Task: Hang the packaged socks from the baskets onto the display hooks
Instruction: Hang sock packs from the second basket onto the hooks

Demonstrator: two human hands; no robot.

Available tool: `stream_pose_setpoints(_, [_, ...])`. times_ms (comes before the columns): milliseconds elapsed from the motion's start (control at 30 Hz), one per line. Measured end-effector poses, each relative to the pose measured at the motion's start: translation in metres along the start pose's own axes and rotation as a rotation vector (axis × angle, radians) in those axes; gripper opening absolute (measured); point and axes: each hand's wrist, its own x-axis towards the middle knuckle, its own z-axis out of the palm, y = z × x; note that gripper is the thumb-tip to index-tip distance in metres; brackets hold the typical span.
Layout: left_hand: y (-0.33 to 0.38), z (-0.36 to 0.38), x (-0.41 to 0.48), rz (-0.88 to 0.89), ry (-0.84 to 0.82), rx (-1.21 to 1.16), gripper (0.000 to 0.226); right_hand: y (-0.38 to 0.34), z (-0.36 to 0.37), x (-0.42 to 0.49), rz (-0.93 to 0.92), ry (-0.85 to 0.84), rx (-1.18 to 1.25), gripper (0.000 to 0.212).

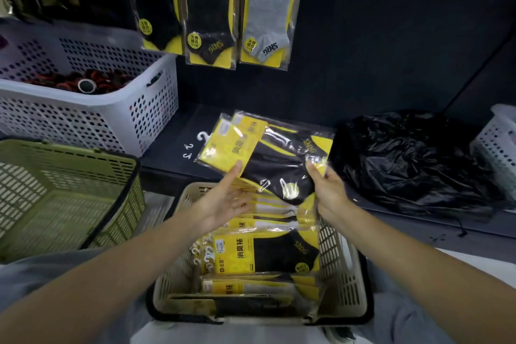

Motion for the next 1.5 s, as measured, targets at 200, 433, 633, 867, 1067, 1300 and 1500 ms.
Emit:
stream_pose_setpoints(200, [0.002, -0.012, 0.001, 0.091, 0.209, -0.118, 0.032, 0.027, 0.003, -0.031, 0.297, -0.413, -0.155, 0.029])
stream_pose_setpoints(433, [0.021, -0.051, -0.016, 0.296, 0.547, 0.261, 0.044, 0.04, -0.026, -0.04, 0.24, -0.76, -0.697, 0.023])
stream_pose_setpoints(633, [0.011, -0.088, -0.05, 0.131, 0.561, 0.655, 0.123, 0.091, -0.039, -0.059, 0.197, -1.015, -1.189, 0.062])
stream_pose_setpoints(867, [0.013, -0.094, -0.059, 0.241, 0.552, 0.59, 0.039, 0.106, -0.031, -0.068, -0.299, -0.883, -1.357, 0.029])
stream_pose_setpoints(1067, [0.025, -0.104, -0.059, 0.289, 0.551, 0.463, 0.025, 0.104, -0.031, -0.064, -0.065, -0.928, -1.291, 0.035])
stream_pose_setpoints(1300, [0.048, -0.106, -0.061, 0.352, 0.503, 0.252, 0.021, 0.049, -0.033, -0.041, -0.104, -0.829, -1.126, 0.022])
stream_pose_setpoints(1500, [0.065, -0.089, -0.055, 0.368, 0.469, 0.163, 0.035, -0.039, -0.05, -0.015, -0.228, -0.342, -0.714, 0.025])
